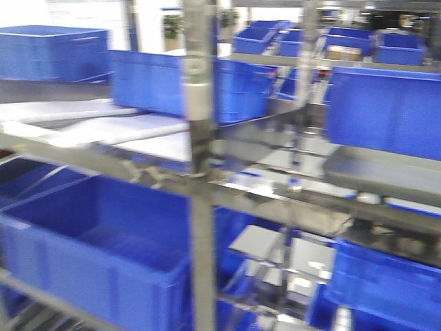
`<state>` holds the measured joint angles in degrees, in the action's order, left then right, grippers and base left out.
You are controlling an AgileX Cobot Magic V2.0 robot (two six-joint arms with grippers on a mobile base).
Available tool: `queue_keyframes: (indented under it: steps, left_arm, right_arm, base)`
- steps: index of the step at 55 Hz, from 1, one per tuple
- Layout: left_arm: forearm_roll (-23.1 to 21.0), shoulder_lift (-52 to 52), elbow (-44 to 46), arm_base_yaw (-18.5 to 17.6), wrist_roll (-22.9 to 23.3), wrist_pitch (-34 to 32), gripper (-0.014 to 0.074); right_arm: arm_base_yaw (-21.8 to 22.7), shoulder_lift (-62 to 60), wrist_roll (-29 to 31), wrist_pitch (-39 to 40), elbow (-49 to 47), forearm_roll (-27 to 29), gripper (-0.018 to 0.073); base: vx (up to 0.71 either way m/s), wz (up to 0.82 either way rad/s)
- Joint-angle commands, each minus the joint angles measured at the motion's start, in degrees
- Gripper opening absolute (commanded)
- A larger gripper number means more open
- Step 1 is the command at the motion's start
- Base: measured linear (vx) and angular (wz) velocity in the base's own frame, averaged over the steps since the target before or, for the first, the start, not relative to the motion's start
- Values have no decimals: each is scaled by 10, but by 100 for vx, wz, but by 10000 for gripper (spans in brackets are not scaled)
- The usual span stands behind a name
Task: Grab orange capacitor from left shelf to right conveyor
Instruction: 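Drive the base to the round green conveyor holding the cylinder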
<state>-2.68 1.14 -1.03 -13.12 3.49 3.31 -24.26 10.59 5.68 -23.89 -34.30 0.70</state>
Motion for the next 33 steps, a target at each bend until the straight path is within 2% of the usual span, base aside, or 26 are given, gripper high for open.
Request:
queue_keyframes:
  steps: [1, 33]
  left_arm:
    - [-2, 3, 17, -4, 3, -47, -6]
    - [-2, 3, 17, -4, 3, -47, -6]
  right_arm:
    - [1, 8, 0, 52, -15, -4, -8]
    - [1, 8, 0, 52, -15, -4, -8]
  base:
    - [-16, 62]
    - [-12, 68]
